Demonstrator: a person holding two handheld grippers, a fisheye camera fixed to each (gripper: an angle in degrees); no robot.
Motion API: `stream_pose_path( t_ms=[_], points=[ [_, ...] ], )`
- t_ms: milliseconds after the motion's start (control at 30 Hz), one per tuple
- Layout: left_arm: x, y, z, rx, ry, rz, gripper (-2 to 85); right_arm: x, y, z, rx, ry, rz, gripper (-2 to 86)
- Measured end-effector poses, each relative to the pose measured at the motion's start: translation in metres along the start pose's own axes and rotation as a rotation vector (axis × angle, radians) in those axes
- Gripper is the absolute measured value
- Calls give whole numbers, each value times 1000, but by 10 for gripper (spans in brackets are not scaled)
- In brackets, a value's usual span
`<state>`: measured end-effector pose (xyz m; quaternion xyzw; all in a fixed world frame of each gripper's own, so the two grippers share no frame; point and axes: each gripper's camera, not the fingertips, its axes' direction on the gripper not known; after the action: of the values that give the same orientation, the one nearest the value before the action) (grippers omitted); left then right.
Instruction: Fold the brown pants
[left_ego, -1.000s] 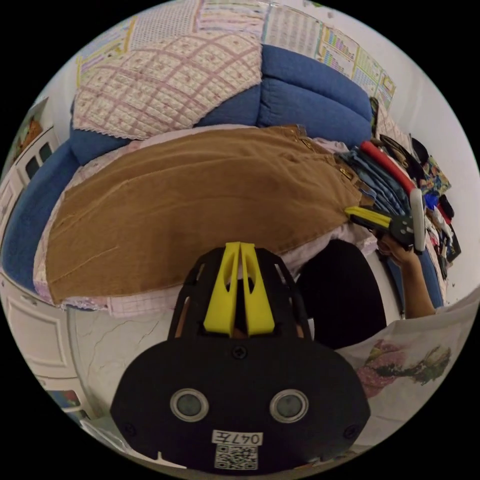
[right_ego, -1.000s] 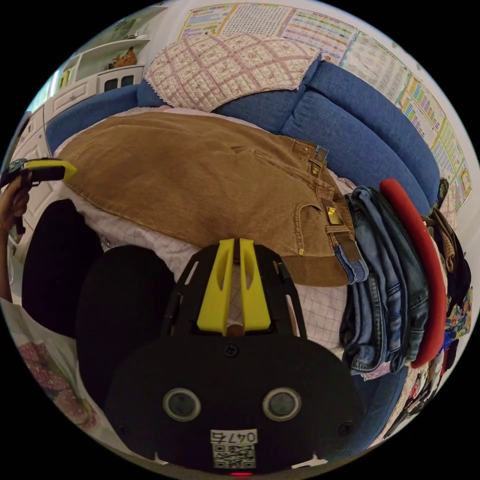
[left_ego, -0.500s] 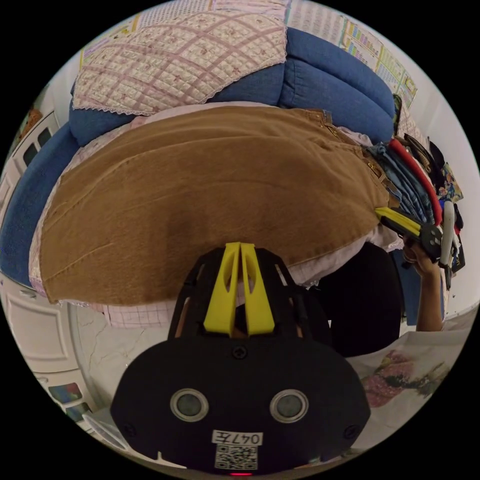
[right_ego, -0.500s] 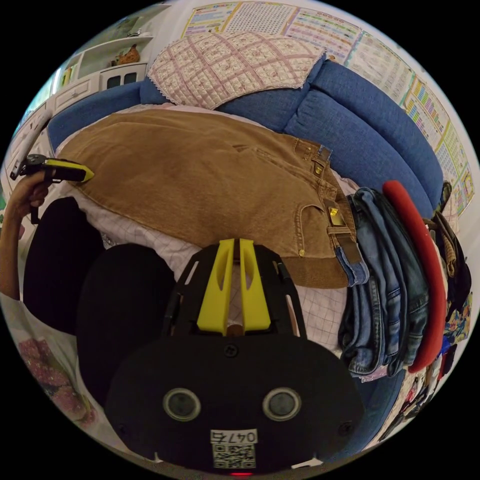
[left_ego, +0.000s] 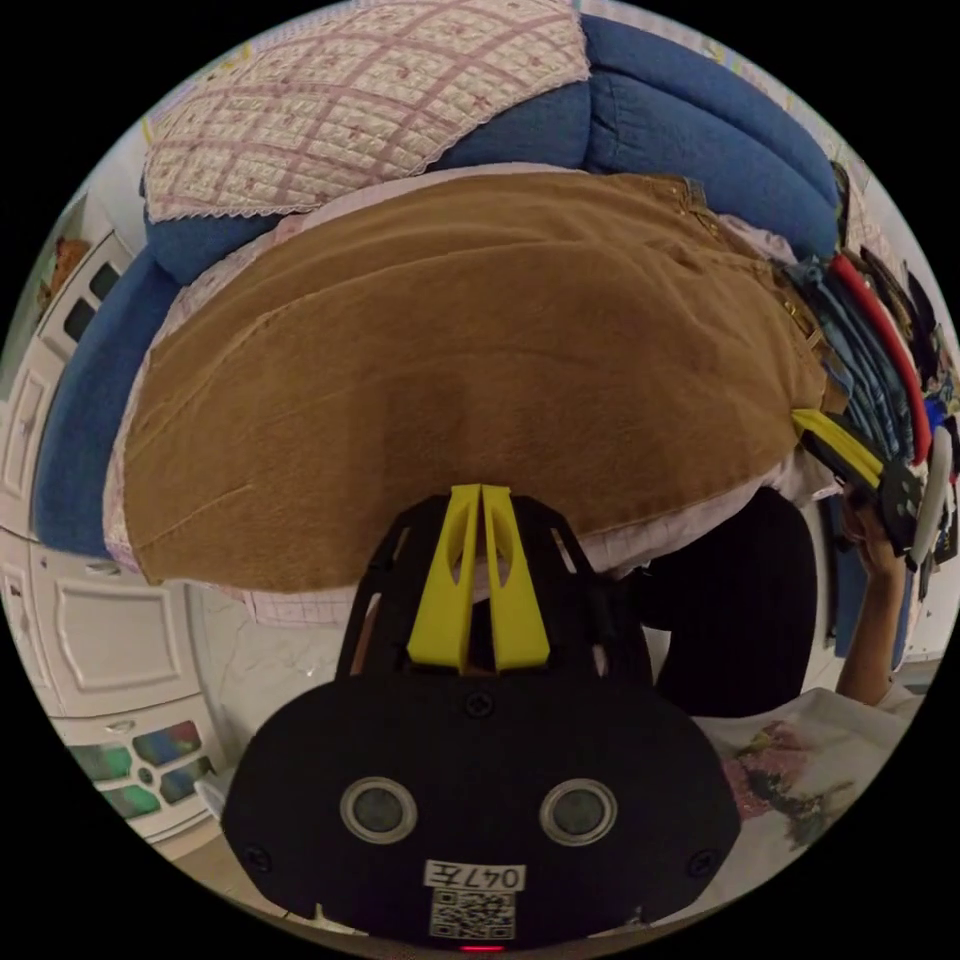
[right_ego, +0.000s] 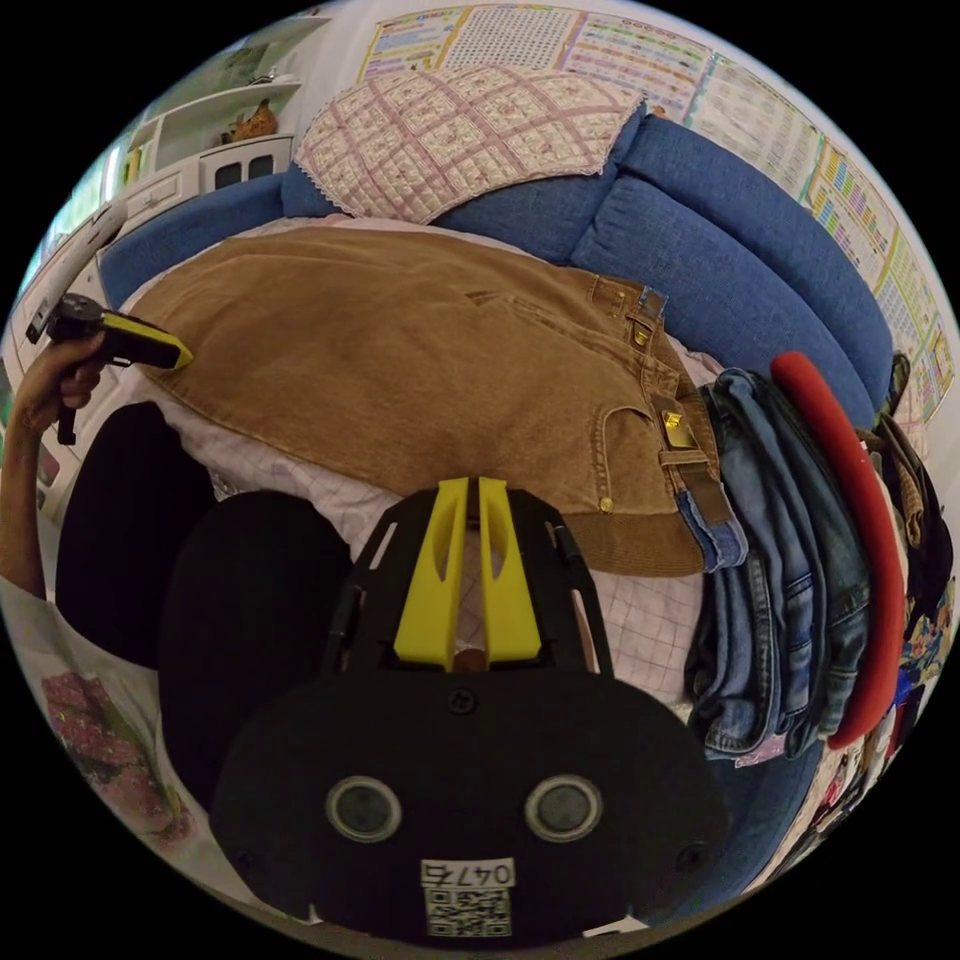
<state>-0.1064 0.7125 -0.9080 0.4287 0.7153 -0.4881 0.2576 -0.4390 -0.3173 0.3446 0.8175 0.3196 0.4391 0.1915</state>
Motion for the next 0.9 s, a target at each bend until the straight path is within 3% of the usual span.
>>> stream_pose_path(
  t_ms=[467,900],
  points=[
    [-11,-13,17,-32,104,-77,-10,13,29,10,9,-29,17,-3],
    [13,22,22,57,-51,-19,-10,12,47,14,6,-20,14,-5]
  ],
)
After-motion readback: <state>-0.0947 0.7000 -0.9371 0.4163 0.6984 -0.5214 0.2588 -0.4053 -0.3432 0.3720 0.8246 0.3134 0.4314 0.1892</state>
